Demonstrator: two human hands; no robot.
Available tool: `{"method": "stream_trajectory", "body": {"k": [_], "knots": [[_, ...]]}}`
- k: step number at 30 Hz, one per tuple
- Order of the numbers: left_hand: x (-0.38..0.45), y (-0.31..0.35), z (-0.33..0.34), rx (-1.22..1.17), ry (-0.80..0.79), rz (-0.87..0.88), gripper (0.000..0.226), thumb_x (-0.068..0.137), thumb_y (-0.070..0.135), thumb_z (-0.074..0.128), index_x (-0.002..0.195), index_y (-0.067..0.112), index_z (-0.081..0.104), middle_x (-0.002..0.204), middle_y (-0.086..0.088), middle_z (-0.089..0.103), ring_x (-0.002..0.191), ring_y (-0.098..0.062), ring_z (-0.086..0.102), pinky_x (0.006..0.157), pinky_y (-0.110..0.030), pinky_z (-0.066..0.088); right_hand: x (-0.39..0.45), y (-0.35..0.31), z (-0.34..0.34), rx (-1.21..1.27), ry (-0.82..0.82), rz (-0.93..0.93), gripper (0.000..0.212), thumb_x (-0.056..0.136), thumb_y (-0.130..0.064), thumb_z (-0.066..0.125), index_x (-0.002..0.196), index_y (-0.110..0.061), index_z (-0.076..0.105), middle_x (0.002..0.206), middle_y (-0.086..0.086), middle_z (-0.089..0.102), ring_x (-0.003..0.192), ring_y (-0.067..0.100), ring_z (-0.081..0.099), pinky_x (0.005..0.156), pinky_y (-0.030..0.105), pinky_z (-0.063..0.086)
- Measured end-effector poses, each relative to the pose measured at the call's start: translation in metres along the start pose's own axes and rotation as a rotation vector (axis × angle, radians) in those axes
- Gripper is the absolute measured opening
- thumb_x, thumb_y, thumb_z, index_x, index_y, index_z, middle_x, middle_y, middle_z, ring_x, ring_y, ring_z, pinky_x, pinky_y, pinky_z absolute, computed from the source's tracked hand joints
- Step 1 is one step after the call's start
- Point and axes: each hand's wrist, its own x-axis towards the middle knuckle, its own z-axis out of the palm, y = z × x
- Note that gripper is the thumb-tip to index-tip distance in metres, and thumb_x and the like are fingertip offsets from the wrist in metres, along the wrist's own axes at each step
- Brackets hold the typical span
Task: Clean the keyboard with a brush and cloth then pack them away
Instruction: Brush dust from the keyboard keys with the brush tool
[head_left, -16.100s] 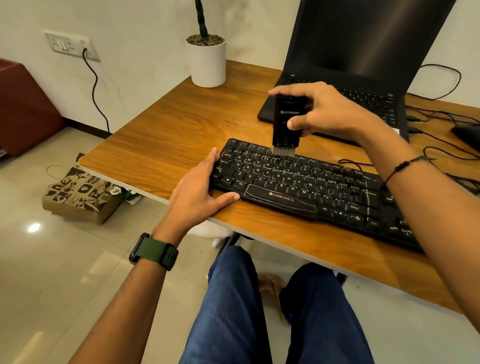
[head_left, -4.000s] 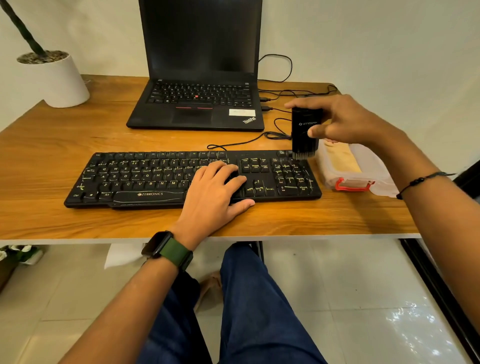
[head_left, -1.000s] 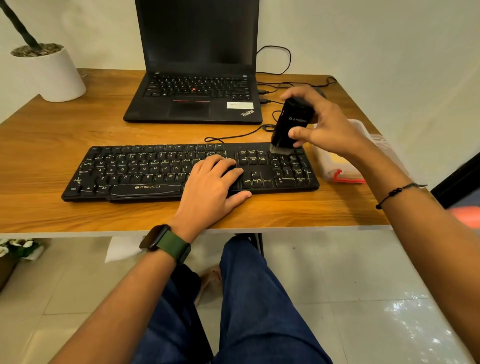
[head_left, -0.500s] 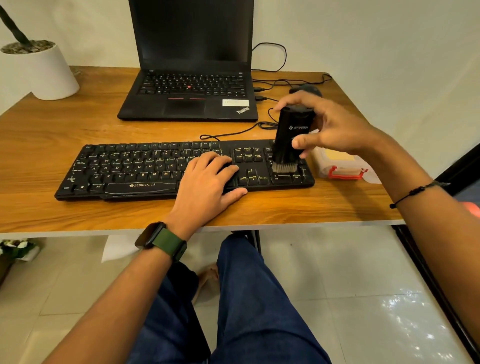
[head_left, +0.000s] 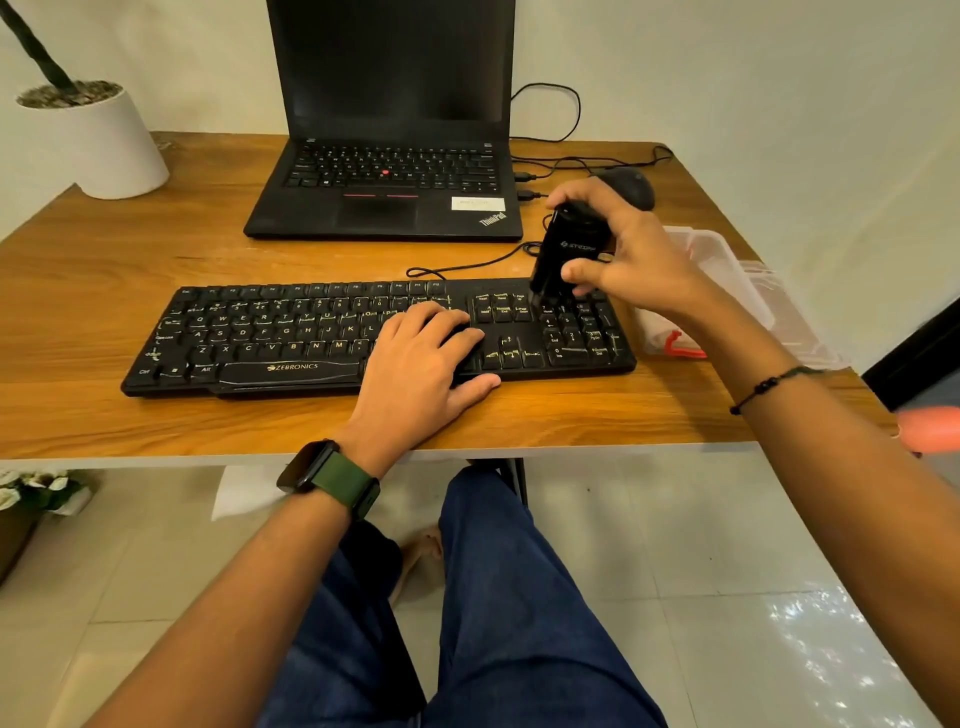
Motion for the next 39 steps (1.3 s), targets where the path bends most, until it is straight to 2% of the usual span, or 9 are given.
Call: {"method": "stream_trajectory", "body": {"k": [5, 8, 13, 18, 22, 26, 31, 35, 39], "knots": [[0.000, 0.000, 0.000, -0.006, 0.004, -0.003, 0.057, 0.082, 0.056, 0.041, 0.109, 0.012, 0.066, 0.112, -0.007, 0.063, 0.107, -0.030, 0.054, 0.086, -0.040, 0.042, -0.012, -0.008, -0.016, 0.067, -0.230, 0.040, 0.059, 0.079, 0.008, 0.063, 0.110, -0.040, 0.046, 0.114, -0.015, 0.043, 0.102, 0.021, 0.058, 0.061, 0.034, 0.059], [0.000, 0.000, 0.000, -0.003, 0.004, -0.007, 0.057, 0.083, 0.056, 0.041, 0.109, 0.012, 0.066, 0.112, -0.007, 0.063, 0.107, -0.029, 0.053, 0.086, -0.040, 0.043, -0.014, -0.011, -0.023, 0.120, -0.329, 0.082, 0.059, 0.078, 0.009, 0.063, 0.109, -0.039, 0.048, 0.119, -0.011, 0.042, 0.105, 0.021, 0.057, 0.059, 0.033, 0.059], [0.001, -0.001, 0.000, -0.009, -0.009, -0.006, 0.057, 0.083, 0.056, 0.041, 0.110, 0.012, 0.065, 0.112, -0.007, 0.063, 0.108, -0.029, 0.054, 0.087, -0.041, 0.043, -0.005, -0.008, -0.020, 0.081, -0.193, 0.092, 0.057, 0.079, 0.009, 0.062, 0.112, -0.035, 0.046, 0.114, -0.013, 0.043, 0.102, 0.022, 0.057, 0.058, 0.028, 0.059], [0.000, 0.000, 0.000, -0.009, -0.014, -0.002, 0.057, 0.082, 0.056, 0.041, 0.110, 0.011, 0.065, 0.112, -0.008, 0.063, 0.107, -0.030, 0.054, 0.086, -0.042, 0.044, 0.005, -0.004, -0.005, -0.033, 0.003, 0.035, 0.057, 0.080, 0.005, 0.063, 0.115, -0.035, 0.043, 0.122, 0.001, 0.046, 0.103, 0.021, 0.058, 0.061, 0.028, 0.059], [0.000, -0.001, 0.000, -0.011, -0.013, -0.006, 0.057, 0.083, 0.056, 0.042, 0.110, 0.012, 0.065, 0.113, -0.007, 0.063, 0.108, -0.030, 0.054, 0.087, -0.041, 0.042, -0.010, -0.009, -0.008, 0.009, -0.099, 0.036, 0.056, 0.079, 0.006, 0.063, 0.116, -0.033, 0.044, 0.115, -0.011, 0.044, 0.100, 0.016, 0.057, 0.059, 0.025, 0.057], [0.000, 0.000, 0.000, -0.014, 0.005, -0.002, 0.056, 0.082, 0.055, 0.043, 0.109, 0.011, 0.066, 0.112, -0.007, 0.063, 0.107, -0.029, 0.053, 0.085, -0.040, 0.043, -0.033, -0.014, -0.018, 0.078, -0.175, 0.087, 0.054, 0.081, 0.008, 0.061, 0.117, -0.028, 0.045, 0.107, -0.017, 0.044, 0.079, 0.001, 0.065, 0.054, 0.015, 0.053], [0.000, 0.001, -0.001, -0.015, 0.002, -0.003, 0.056, 0.082, 0.055, 0.042, 0.108, 0.011, 0.066, 0.111, -0.008, 0.063, 0.106, -0.030, 0.054, 0.086, -0.042, 0.044, -0.031, -0.020, -0.024, 0.128, -0.226, 0.066, 0.056, 0.080, 0.008, 0.063, 0.109, -0.038, 0.047, 0.114, -0.012, 0.043, 0.102, 0.020, 0.058, 0.056, 0.025, 0.057], [0.000, 0.000, -0.002, -0.017, -0.013, -0.008, 0.057, 0.082, 0.056, 0.041, 0.109, 0.011, 0.065, 0.112, -0.008, 0.063, 0.108, -0.030, 0.053, 0.087, -0.042, 0.043, -0.026, -0.022, -0.015, 0.049, -0.242, 0.057, 0.056, 0.080, 0.005, 0.063, 0.114, -0.036, 0.045, 0.113, -0.015, 0.044, 0.095, 0.009, 0.058, 0.056, 0.022, 0.056], [0.000, 0.001, -0.001, -0.012, -0.009, -0.003, 0.057, 0.082, 0.055, 0.042, 0.109, 0.011, 0.065, 0.112, -0.008, 0.063, 0.108, -0.030, 0.053, 0.086, -0.041, 0.044, -0.027, -0.022, -0.027, -0.068, -0.309, 0.093, 0.059, 0.080, 0.003, 0.064, 0.110, -0.045, 0.044, 0.113, -0.011, 0.047, 0.097, 0.011, 0.058, 0.058, 0.025, 0.058]]}}
